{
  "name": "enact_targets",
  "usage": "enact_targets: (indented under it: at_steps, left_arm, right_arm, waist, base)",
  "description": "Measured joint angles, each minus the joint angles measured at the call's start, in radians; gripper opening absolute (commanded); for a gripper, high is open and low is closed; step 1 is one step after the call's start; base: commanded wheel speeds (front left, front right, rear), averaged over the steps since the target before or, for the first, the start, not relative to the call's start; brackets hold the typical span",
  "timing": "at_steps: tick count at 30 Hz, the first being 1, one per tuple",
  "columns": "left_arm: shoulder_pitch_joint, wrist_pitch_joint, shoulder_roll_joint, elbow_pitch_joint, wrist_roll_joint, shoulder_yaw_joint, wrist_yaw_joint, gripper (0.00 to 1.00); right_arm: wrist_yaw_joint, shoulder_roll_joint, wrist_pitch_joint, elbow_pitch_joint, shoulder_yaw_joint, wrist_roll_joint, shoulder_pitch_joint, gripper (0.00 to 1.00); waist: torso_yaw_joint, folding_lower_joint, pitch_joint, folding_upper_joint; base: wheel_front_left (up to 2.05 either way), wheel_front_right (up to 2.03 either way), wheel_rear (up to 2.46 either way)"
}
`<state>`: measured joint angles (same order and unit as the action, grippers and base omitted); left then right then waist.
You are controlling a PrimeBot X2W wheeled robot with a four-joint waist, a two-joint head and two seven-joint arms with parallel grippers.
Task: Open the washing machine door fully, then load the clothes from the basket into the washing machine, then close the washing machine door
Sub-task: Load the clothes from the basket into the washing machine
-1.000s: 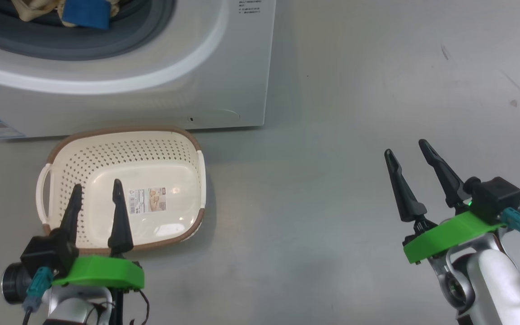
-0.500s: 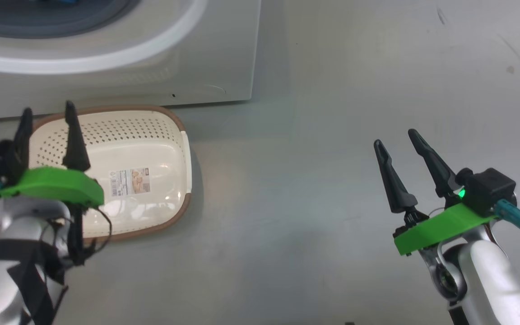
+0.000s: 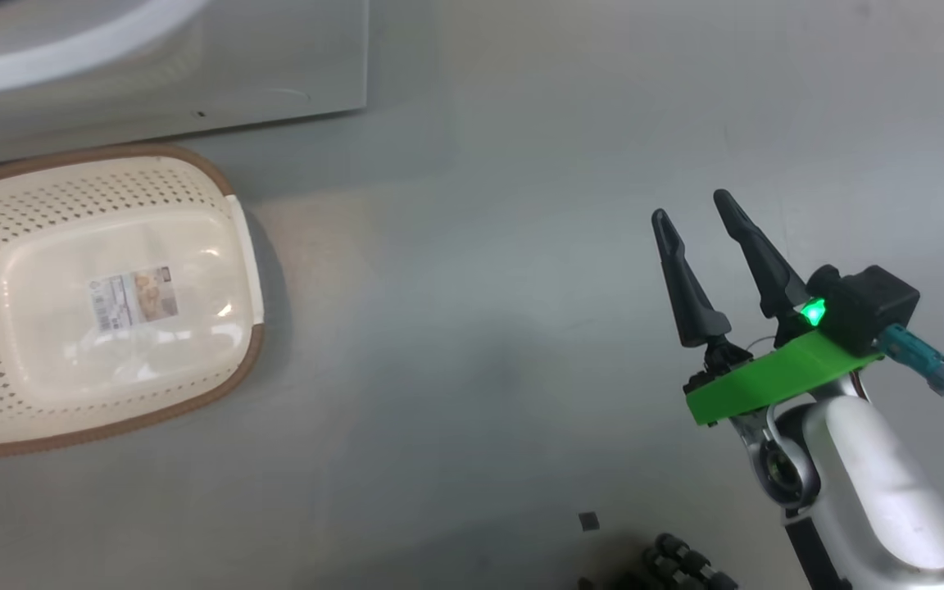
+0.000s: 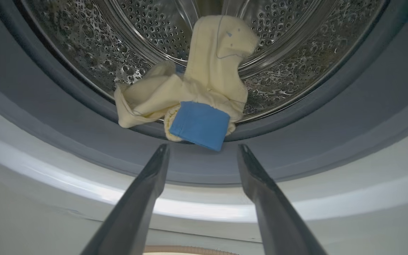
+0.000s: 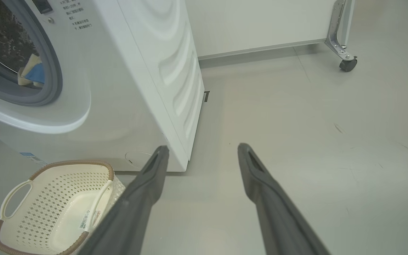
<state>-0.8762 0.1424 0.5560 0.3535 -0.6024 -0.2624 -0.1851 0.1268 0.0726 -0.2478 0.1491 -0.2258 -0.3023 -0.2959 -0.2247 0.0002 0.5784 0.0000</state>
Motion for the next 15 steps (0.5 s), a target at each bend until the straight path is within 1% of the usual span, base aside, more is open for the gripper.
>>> enact_targets:
  at_steps: [6,11,15]
  left_arm:
    - [-0.146,0.117,0.080,0.056,-0.006,0.009,0.022,1.00]
    - [-0.221,0.192,0.124,0.095,-0.005,0.008,0.035,1.00]
    - [-0.272,0.226,0.160,0.122,0.006,0.007,0.036,1.00]
  right_arm:
    - [0.000,-0.008,-0.002,0.009,-0.017,-0.024,-0.042,1.00]
    - [0.000,-0.012,-0.003,0.006,-0.029,-0.035,-0.049,1.00]
    - [0.000,-0.015,-0.003,0.002,-0.043,-0.041,-0.059,1.00]
  waist:
    - [-0.050,0.0000,0.071,0.0000]
    - [-0.087,-0.0001,0.120,0.0000]
    - [-0.111,0.0000,0.154,0.0000]
  base:
    - [0.00,0.00,0.00]
    - [0.00,0.00,0.00]
    - [0.00,0.00,0.00]
